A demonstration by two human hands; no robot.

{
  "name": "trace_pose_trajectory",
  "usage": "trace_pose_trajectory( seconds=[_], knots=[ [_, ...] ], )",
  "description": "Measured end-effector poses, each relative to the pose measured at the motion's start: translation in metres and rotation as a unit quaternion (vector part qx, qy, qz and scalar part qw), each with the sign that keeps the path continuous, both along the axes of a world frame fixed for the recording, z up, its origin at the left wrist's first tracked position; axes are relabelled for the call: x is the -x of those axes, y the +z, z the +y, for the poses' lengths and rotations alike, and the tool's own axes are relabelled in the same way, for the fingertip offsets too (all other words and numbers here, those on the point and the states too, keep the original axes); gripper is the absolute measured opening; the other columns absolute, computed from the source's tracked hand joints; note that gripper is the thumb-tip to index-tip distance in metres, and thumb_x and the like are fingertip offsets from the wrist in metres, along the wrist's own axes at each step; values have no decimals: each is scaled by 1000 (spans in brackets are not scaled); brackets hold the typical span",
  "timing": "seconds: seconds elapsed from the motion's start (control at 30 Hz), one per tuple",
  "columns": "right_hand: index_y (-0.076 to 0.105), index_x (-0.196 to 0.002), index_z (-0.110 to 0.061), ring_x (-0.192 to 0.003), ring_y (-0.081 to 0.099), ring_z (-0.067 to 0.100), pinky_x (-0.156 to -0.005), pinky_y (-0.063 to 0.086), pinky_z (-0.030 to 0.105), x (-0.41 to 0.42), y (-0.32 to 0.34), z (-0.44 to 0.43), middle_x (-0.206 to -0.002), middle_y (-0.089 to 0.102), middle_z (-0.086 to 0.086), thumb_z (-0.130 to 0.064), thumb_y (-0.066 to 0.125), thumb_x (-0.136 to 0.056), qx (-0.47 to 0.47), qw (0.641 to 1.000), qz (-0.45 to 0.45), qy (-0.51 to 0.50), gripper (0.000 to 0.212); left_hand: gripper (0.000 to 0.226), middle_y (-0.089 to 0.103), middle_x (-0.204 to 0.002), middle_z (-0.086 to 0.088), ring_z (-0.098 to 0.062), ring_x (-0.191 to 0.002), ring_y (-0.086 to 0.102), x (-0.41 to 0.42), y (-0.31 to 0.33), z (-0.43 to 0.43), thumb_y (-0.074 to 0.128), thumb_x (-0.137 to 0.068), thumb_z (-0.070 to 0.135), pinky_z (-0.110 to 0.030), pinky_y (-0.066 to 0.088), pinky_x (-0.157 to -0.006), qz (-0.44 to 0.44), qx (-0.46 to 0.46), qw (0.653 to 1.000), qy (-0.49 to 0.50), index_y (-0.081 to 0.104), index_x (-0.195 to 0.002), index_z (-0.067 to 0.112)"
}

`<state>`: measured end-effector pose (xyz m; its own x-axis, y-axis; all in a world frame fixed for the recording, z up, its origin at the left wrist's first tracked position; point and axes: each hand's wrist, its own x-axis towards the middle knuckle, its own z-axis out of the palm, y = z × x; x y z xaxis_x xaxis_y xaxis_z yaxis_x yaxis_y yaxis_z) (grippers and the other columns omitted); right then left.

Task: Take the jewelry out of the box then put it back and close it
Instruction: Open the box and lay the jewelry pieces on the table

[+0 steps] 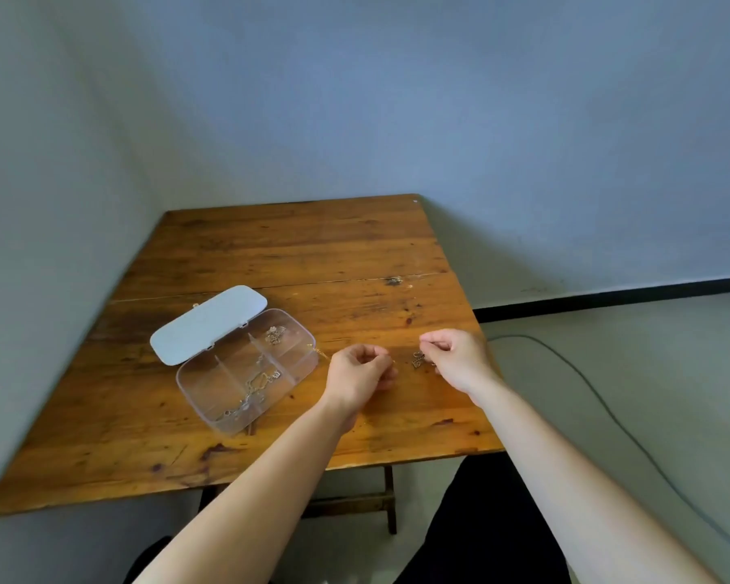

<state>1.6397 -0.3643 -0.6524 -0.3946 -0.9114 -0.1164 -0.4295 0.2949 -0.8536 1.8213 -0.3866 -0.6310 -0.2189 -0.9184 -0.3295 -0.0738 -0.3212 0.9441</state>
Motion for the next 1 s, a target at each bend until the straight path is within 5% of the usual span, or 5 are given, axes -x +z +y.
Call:
trace_pose_trajectory(
  seconds=[0.17, 0.47, 0.63, 0.77, 1.0],
  knots=[
    [73, -109, -23, -92, 62, 4, -78, 45, 15, -2, -6, 5, -102, 71, -11, -27, 68, -93, 23, 999, 47, 12, 17, 5, 68, -72, -5, -21, -72, 69, 7, 18, -4, 62, -88, 8, -35, 61, -71, 28, 17, 999, -15, 66, -86, 7],
    [73, -108, -23, -92, 65, 2, -87, 51, 22, 2, -10, 14, -97, 71, -14, -23, 72, -90, 53, 998, 22, 17, 18, 8, 60, -69, -3, -19, -68, 64, 3, 81, -38, 55, -86, 6, -30, 53, -60, 120, 109, 986, 36, 60, -82, 10],
    [70, -120, -20, -95, 63, -1, -80, 41, 6, -1, -8, 17, -109, 72, -8, -20, 70, -92, 51, 998, 14, 25, 28, 11, 66, -74, -10, -25, -68, 59, -2, 27, -30, 59, -87, 7, -35, 51, -62, -44, 63, 997, 27, 65, -80, 12],
    [67, -125, -18, -102, 63, 5, -87, 44, 13, -6, -6, 20, -112, 70, -5, -16, 69, -91, 38, 999, 0, 26, 34, 7, 74, -91, -9, -20, -74, 64, -14, -2, -16, 68, -86, 14, -41, 58, -80, -139, 73, 987, 18, 71, -85, 20],
    [71, -118, -22, -99, 63, 5, -89, 48, 21, -16, 16, 12, -109, 72, -8, -15, 67, -91, 60, 998, 33, 3, 28, 19, 69, -86, 6, -10, -69, 62, -55, 38, -20, 59, -89, 12, -24, 50, -61, -212, 256, 943, -18, 71, -100, 21]
  ],
)
